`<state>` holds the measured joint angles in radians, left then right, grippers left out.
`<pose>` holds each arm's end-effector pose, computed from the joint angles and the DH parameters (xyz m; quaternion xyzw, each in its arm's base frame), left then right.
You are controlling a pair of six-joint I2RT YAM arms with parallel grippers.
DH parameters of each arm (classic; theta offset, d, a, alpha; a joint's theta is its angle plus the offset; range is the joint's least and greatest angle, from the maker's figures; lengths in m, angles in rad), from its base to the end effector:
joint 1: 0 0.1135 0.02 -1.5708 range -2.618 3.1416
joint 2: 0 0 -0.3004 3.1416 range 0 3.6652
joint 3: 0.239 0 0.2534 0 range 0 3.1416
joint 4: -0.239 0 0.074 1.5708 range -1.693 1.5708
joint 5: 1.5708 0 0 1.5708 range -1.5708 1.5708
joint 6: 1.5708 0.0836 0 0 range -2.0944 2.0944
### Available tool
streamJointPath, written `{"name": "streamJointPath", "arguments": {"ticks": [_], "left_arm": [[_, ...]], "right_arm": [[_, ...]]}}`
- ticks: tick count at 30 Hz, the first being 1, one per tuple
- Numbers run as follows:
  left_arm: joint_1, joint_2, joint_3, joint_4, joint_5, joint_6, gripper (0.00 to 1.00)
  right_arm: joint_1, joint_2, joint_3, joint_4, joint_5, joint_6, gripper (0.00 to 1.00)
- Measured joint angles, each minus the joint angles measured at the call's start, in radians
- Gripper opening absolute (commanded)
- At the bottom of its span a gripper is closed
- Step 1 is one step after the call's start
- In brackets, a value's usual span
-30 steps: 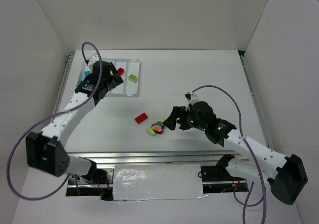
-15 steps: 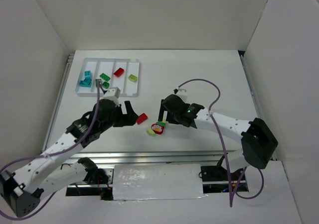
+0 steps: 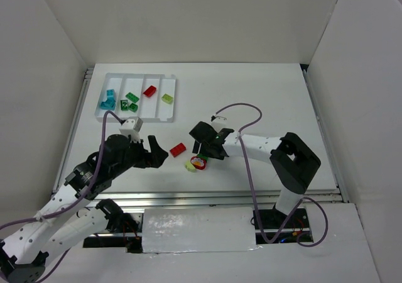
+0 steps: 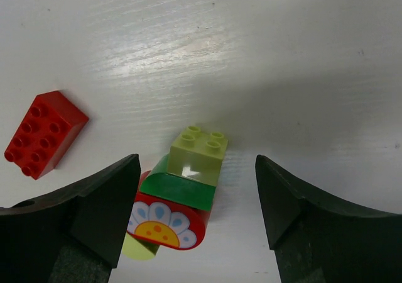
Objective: Sort the legos into containers by color
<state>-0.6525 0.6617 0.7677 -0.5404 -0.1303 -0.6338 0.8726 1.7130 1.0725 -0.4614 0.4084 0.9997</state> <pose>0.1367 -0.0908 0.3178 -0.0272 0.8414 -0.2781 0.4626 0.2594 0.2574 0.1774 0.1075 0.9475 0.0662 0.2937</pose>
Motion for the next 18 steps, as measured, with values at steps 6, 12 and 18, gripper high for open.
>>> {"name": "streamJointPath", "arguments": {"ticks": [6,12,18], "left_arm": [[-0.001,-0.021,-0.005,-0.002,0.034,0.003,0.99],[-0.001,-0.031,-0.02,0.01,0.058,0.003,1.0],[-0.001,-0.024,-0.034,0.02,0.081,0.003,1.0]], "right_arm": [[0.0,0.031,0.0,0.0,0.007,0.021,0.64],[0.0,0.076,0.006,0.001,0.022,0.034,0.55],[-0.003,0.083,0.01,0.002,0.032,0.044,0.41]]}}
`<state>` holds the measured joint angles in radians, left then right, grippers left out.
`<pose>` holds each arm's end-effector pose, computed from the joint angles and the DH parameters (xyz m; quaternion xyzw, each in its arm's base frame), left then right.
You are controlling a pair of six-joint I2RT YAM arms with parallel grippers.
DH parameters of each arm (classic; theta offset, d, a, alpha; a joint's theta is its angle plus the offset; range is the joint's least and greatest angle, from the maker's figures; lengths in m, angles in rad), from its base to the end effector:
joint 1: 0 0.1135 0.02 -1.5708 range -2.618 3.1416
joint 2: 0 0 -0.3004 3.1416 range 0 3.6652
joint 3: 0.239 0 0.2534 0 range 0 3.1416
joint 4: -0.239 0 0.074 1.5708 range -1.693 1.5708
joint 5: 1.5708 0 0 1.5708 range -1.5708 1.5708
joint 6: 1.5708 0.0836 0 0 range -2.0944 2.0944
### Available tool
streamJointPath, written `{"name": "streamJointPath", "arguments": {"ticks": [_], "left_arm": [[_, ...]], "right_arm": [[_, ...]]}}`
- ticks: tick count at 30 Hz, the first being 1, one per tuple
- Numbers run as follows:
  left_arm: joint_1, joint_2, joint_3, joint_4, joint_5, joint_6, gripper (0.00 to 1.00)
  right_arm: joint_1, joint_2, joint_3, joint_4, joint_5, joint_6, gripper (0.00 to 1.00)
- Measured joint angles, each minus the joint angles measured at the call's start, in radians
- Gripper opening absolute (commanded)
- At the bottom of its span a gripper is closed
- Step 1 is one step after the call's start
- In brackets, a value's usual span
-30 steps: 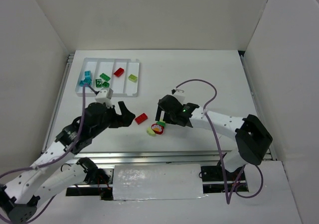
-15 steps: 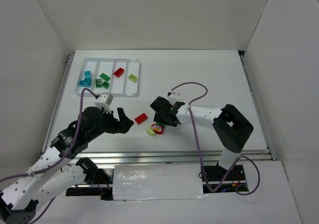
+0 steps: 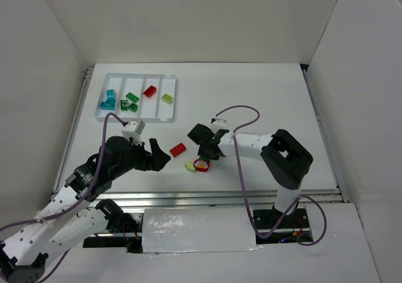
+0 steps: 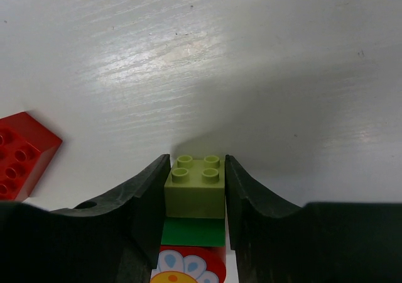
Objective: Sort the legos into containers by color
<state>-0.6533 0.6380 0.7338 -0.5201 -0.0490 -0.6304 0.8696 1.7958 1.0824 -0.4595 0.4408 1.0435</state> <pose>0.1308 -0.0949 0.3108 -0.0037 0.8400 -0.3081 0.4466 0.2662 0.2600 0.1527 0.1261 0.9492 0.0341 0.2863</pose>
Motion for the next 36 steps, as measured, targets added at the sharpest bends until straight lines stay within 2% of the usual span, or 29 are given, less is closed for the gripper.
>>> {"name": "streamJointPath", "arguments": {"ticks": [2,4,6,7,8,15,18,23,28,36], "left_arm": [[0.0,0.003,-0.004,0.004,0.003,0.0,0.99],[0.0,0.007,-0.005,0.006,0.005,0.0,1.0],[0.0,0.01,-0.005,0.01,0.005,0.0,0.99],[0.0,0.013,-0.005,0.011,0.005,0.0,0.99],[0.0,0.014,-0.005,0.013,0.005,0.0,1.0],[0.0,0.017,-0.013,0.035,0.014,-0.002,0.99],[0.0,0.019,-0.037,0.081,0.042,-0.005,1.0],[0.0,0.07,-0.093,0.233,0.126,-0.037,1.0],[0.0,0.209,-0.114,0.425,0.216,-0.098,1.0],[-0.003,0.335,-0.11,0.663,0.291,-0.168,0.99]], "right_arm": [[-0.003,0.0,0.001,0.0,0.002,0.004,0.36],[-0.008,0.0,0.001,0.0,0.002,0.006,0.22],[-0.017,0.0,0.004,0.0,0.002,0.007,0.17],[-0.022,0.0,0.005,0.0,0.002,0.007,0.05],[-0.027,0.0,0.008,0.0,0.004,0.007,0.01],[-0.045,-0.014,0.03,-0.009,0.038,0.018,0.0],[-0.046,-0.077,0.014,-0.011,0.047,0.039,0.0],[-0.035,-0.277,-0.029,-0.013,0.082,0.084,0.0],[0.016,-0.431,-0.044,-0.013,0.114,0.12,0.0],[0.106,-0.502,-0.05,-0.014,0.129,0.131,0.0]]}}
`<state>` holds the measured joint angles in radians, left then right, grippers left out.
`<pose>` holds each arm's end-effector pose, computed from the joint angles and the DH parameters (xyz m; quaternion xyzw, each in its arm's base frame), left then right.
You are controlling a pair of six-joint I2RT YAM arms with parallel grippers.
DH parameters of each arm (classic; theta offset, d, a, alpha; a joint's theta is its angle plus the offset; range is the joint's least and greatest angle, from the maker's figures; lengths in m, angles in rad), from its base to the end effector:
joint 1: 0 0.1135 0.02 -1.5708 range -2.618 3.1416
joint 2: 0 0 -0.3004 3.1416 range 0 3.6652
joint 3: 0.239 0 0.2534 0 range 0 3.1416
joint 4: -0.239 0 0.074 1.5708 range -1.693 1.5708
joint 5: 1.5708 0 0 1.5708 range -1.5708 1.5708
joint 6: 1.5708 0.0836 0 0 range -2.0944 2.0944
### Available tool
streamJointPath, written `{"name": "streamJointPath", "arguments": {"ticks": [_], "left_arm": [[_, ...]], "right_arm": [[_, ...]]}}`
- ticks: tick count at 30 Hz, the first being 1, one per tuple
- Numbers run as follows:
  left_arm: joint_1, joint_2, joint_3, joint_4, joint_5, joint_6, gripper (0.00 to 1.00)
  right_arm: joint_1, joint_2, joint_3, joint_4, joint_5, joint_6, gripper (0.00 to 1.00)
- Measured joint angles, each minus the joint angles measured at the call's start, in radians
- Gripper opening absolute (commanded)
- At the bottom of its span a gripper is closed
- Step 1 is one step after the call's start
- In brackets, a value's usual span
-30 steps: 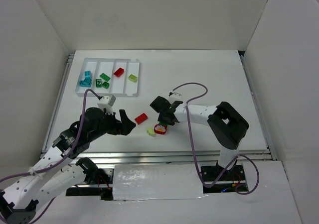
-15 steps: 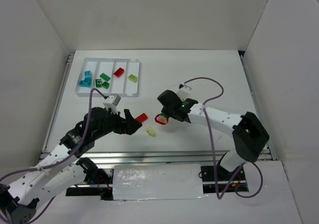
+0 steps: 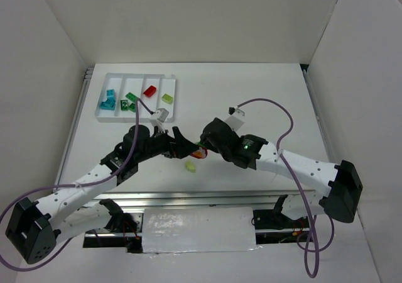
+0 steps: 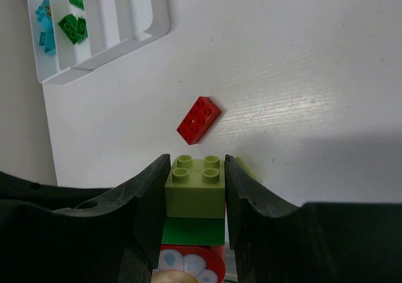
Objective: Sort the legos into containers by color
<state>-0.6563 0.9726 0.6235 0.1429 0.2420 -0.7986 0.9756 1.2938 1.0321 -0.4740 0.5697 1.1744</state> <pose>0.1895 -0.1712 0.3021 0.0212 0.7739 -0.4862 0.4052 0.2046 0.2217 0.2998 0.2005 0.8616 0.2201 0.4111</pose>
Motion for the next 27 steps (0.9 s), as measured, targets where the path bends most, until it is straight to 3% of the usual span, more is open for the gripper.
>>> {"name": "streamJointPath", "arguments": {"ticks": [4,12,18,22,25,26,27], "left_arm": [[-0.004,0.051,0.015,0.051,0.025,-0.02,0.94],[-0.02,0.104,0.016,0.112,0.078,-0.044,0.92],[-0.023,0.105,0.014,0.135,0.108,-0.046,0.69],[-0.022,0.1,0.011,0.138,0.108,-0.043,0.67],[-0.022,0.091,0.011,0.128,0.107,-0.04,0.5],[-0.022,0.089,0.011,0.122,0.106,-0.037,0.41],[-0.021,0.087,0.011,0.116,0.105,-0.037,0.27]], "right_arm": [[0.027,-0.006,0.0,0.0,0.012,0.007,0.0],[0.031,-0.008,0.004,-0.023,0.069,0.026,0.0],[0.031,-0.009,0.019,-0.029,0.097,0.034,0.0],[0.031,-0.01,0.028,-0.036,0.105,0.035,0.0],[0.033,-0.013,0.029,-0.036,0.109,0.041,0.0],[0.033,-0.016,0.03,-0.036,0.11,0.041,0.0],[0.033,-0.019,0.031,-0.036,0.114,0.04,0.0]]}}
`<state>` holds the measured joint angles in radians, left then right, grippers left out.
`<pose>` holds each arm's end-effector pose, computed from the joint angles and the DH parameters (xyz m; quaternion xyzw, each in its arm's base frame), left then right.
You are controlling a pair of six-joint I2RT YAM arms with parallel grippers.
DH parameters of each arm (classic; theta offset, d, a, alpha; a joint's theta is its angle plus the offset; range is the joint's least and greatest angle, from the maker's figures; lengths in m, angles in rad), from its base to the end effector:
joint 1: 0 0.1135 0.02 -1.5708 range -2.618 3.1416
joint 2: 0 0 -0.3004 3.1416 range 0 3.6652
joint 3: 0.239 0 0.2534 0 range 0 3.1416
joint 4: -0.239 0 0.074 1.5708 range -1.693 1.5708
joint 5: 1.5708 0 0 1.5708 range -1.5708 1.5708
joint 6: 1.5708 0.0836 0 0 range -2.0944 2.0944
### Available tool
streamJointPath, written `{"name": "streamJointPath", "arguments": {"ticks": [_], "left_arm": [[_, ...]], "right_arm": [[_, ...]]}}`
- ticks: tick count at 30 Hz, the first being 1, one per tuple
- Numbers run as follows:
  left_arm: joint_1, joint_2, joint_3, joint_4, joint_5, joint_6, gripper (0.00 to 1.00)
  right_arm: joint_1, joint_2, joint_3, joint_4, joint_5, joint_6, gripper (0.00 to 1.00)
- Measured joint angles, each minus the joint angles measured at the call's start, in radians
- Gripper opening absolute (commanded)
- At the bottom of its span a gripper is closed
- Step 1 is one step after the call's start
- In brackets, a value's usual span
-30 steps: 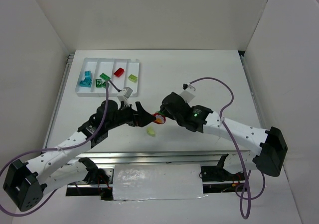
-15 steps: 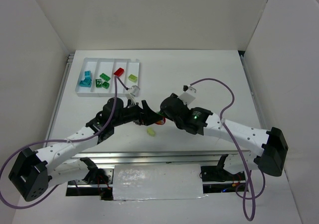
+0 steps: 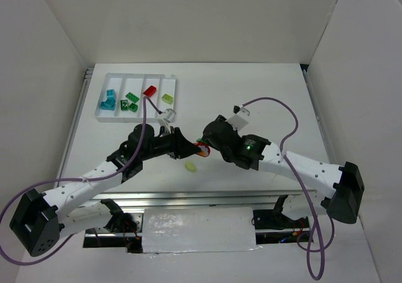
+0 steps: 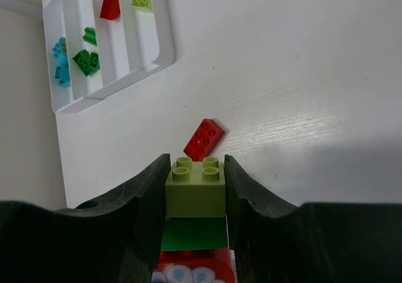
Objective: Sort the legos into containers by color
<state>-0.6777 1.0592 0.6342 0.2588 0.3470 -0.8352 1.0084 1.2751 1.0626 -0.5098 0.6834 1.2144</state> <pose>0.1944 -0.1930 0.3033 0.0520 0.7583 -0.5325 0.3723 0.1993 0.2171 0.3158 0.2255 0.8399 0.2122 0.4457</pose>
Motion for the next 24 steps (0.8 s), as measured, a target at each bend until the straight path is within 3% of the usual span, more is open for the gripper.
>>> {"name": "streamJointPath", "arguments": {"ticks": [2,5,6,8,9,11,12,13,14,15,19,24], "left_arm": [[-0.002,-0.003,0.001,-0.004,0.007,0.017,0.04],[-0.004,-0.003,0.003,-0.011,0.014,0.027,0.0],[-0.004,-0.003,0.006,-0.016,0.014,0.03,0.0],[-0.004,-0.005,0.01,-0.023,0.018,0.047,0.0],[-0.004,-0.009,0.014,-0.032,0.015,0.055,0.0],[-0.004,-0.018,0.027,-0.057,0.018,0.077,0.0],[-0.004,-0.025,0.036,-0.066,0.018,0.089,0.0],[-0.004,-0.037,0.045,-0.077,0.017,0.103,0.0],[-0.004,-0.05,0.052,-0.088,0.016,0.116,0.0],[-0.004,-0.064,0.06,-0.102,0.01,0.128,0.0],[0.011,-0.108,0.08,-0.137,-0.05,0.157,0.0],[0.116,-0.027,0.117,-0.213,-0.127,0.174,0.0]], "right_arm": [[-0.001,-0.004,0.0,0.002,0.001,-0.002,0.01],[0.0,-0.01,-0.002,0.024,-0.024,-0.019,0.1],[0.0,-0.017,-0.008,0.048,-0.039,-0.034,0.28],[-0.001,-0.044,-0.039,0.107,-0.076,-0.076,0.75],[-0.005,-0.064,-0.061,0.142,-0.106,-0.098,0.86],[-0.016,-0.095,-0.09,0.188,-0.175,-0.159,0.85],[-0.026,-0.108,-0.101,0.21,-0.214,-0.187,0.69],[-0.04,-0.12,-0.113,0.229,-0.242,-0.208,0.6],[-0.065,-0.142,-0.138,0.26,-0.282,-0.224,0.22],[-0.092,-0.167,-0.171,0.29,-0.313,-0.236,0.0],[-0.253,-0.243,-0.296,0.364,-0.414,-0.239,0.0],[-0.357,-0.123,-0.308,0.371,-0.426,-0.243,0.0]]}}
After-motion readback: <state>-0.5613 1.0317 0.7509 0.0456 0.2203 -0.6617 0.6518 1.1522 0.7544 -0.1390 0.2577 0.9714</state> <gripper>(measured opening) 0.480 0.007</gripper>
